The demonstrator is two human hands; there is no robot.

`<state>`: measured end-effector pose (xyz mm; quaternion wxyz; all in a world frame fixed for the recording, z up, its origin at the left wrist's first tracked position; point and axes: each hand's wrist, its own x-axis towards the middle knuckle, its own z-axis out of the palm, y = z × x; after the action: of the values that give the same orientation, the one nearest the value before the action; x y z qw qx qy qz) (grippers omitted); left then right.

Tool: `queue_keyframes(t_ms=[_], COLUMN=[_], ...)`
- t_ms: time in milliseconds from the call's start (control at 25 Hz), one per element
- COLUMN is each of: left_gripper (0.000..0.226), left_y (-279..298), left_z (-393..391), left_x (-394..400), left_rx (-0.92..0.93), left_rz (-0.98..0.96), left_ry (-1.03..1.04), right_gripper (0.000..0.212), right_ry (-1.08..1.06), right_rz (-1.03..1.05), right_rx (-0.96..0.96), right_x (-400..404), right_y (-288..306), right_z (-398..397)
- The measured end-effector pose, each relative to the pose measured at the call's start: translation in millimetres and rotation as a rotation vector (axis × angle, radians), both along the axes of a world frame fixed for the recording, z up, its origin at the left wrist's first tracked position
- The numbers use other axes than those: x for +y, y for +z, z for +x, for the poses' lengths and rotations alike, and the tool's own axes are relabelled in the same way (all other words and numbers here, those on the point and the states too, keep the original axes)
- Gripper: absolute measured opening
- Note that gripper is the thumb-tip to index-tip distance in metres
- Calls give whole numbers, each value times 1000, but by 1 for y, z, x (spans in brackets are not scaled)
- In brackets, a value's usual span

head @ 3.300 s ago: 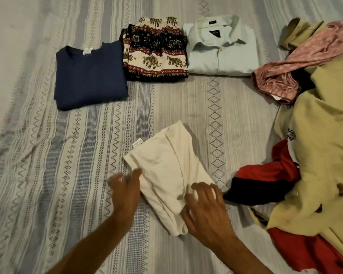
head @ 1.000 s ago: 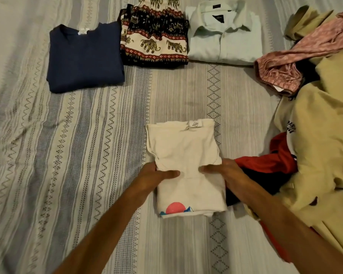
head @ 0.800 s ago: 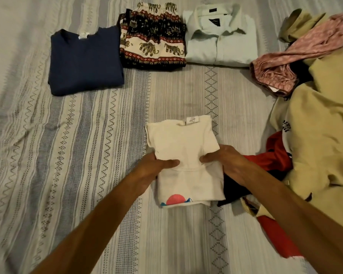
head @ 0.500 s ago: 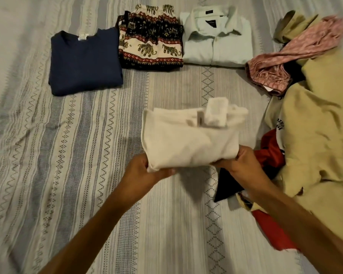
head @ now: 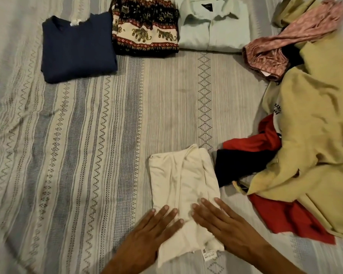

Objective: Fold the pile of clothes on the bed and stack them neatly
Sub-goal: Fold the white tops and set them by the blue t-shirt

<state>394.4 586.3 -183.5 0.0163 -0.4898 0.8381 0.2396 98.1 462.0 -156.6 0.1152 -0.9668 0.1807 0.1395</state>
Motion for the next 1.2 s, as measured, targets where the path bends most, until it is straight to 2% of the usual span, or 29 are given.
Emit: queue_keyframes(t_ms=[80, 160, 200, 280, 320, 440, 480, 560, 640, 800, 920, 960, 1000, 1040, 1120, 1160, 1200], left_gripper=[96, 81, 69, 41, 32, 31, 30, 31, 29, 20, 18, 16, 16, 21, 55, 69, 75], left_y=[0, 4, 15, 41, 51, 53, 50, 41, 37, 37, 32, 32, 33, 35, 35, 35, 34], left_z=[8, 17, 19, 22, 23, 30, 32, 31, 29, 34, 35, 34, 34, 35, 35, 36, 35], left_x=[-4, -11, -19, -48, -68, -122, -134, -141, -137, -114, -103, -103, -104, -105, -106, -108, -111], left_rx=[-1, 196, 366, 710, 812, 953, 957, 908, 923, 1090, 1172, 1179, 1176, 1169, 1161, 1134, 1071], left_rz=[-70, -42, 35, 323, 451, 629, 652, 656, 628, 629, 643, 639, 629, 612, 592, 589, 574], left_ry=[-64, -5, 132, 504, 697, 1153, 1253, 1323, 1330, 1367, 1507, 1525, 1512, 1478, 1367, 1318, 1288], right_gripper=[83, 71, 58, 27, 16, 19, 20, 19, 19, 25, 28, 21, 25, 44, 75, 79, 75], right_ry=[93, 28, -113, -497, -715, -1289, -1408, -1534, -1553, -1495, -1544, -1521, -1458, -1359, -1147, -1062, -1031], right_rz=[110, 294, 456, 813, 978, 1238, 1257, 1226, 1169, 1179, 1023, 1003, 1026, 1097, 1143, 1101, 1007], right_rx=[37, 24, -33, -228, -347, -511, -514, -477, -505, -644, -566, -560, -558, -530, -367, -310, -294], right_x=[-11, -25, -35, -58, -72, -105, -110, -110, -107, -104, -104, -107, -112, -117, -126, -128, -130], right_y=[-1, 8, 18, 37, 45, 43, 37, 26, 26, 32, 23, 25, 28, 32, 39, 40, 39], right_z=[-2, 2, 9, 28, 39, 59, 63, 69, 73, 73, 76, 79, 81, 82, 84, 87, 90])
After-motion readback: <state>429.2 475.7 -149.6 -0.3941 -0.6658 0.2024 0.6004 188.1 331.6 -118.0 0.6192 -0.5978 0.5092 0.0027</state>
